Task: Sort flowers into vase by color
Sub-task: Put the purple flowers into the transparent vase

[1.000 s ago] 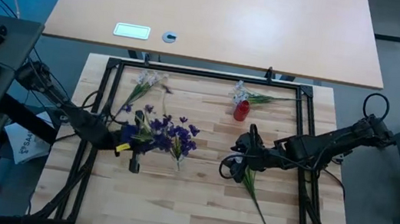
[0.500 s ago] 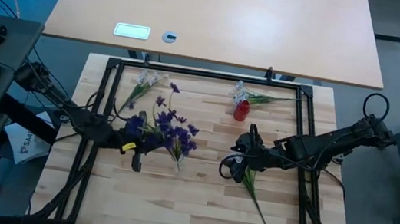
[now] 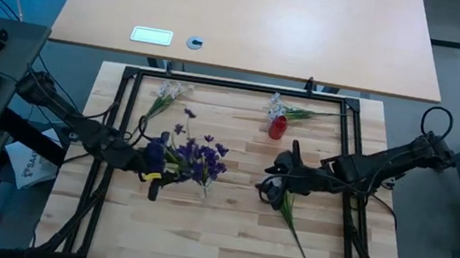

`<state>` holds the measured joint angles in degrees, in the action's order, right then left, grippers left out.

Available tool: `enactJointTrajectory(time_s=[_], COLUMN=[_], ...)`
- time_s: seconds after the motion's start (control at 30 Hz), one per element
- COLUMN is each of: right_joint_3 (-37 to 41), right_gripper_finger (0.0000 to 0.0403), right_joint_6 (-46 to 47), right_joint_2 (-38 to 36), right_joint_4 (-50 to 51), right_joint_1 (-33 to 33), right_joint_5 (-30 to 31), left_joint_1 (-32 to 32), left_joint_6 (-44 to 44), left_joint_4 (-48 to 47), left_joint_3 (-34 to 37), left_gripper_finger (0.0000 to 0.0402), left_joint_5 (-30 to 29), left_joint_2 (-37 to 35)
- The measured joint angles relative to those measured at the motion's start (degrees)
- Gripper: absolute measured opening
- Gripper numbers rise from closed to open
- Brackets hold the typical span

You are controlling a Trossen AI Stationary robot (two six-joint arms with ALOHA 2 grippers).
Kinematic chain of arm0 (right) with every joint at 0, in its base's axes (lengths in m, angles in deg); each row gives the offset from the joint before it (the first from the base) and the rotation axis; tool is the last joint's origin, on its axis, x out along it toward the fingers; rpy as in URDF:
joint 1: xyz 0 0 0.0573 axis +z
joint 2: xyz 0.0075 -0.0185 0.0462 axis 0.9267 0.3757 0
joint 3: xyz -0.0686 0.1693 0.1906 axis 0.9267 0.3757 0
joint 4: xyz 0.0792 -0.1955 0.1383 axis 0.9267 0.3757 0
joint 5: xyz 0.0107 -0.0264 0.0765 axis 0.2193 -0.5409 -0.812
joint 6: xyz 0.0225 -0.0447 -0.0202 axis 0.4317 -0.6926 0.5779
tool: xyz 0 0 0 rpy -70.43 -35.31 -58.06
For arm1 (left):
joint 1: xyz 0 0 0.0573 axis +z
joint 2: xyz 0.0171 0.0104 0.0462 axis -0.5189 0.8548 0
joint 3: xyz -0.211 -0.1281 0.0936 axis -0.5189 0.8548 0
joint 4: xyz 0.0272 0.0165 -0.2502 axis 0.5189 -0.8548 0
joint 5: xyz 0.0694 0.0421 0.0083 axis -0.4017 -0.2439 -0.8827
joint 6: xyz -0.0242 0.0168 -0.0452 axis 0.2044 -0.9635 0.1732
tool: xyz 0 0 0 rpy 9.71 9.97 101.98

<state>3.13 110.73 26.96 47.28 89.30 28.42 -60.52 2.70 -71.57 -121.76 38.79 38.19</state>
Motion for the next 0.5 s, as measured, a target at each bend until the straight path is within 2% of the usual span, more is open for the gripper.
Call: enactJointTrajectory(time_s=[0.17,0.27,0.5], right_joint_3=[0.0,0.0,0.0], right_gripper_finger=[0.0314,0.0314,0.0314], right_joint_6=[0.24,0.0,0.15], right_joint_2=[-1.38,-1.95,-3.53], right_joint_4=[-0.48,-0.47,-1.68], right_joint_1=[0.0,0.0,0.0], right_joint_5=[0.02,0.07,0.63], left_joint_1=[-0.02,-0.05,1.18], left_joint_6=[4.62,5.93,7.57], left_joint_4=[-11.67,-16.79,-18.06], left_joint_3=[-4.58,-5.58,-7.61], left_gripper_finger=[0.0229,0.0243,0.0255], left_joint_5=[5.73,6.94,11.67], left_joint_2=[-0.86,-1.26,-1.97])
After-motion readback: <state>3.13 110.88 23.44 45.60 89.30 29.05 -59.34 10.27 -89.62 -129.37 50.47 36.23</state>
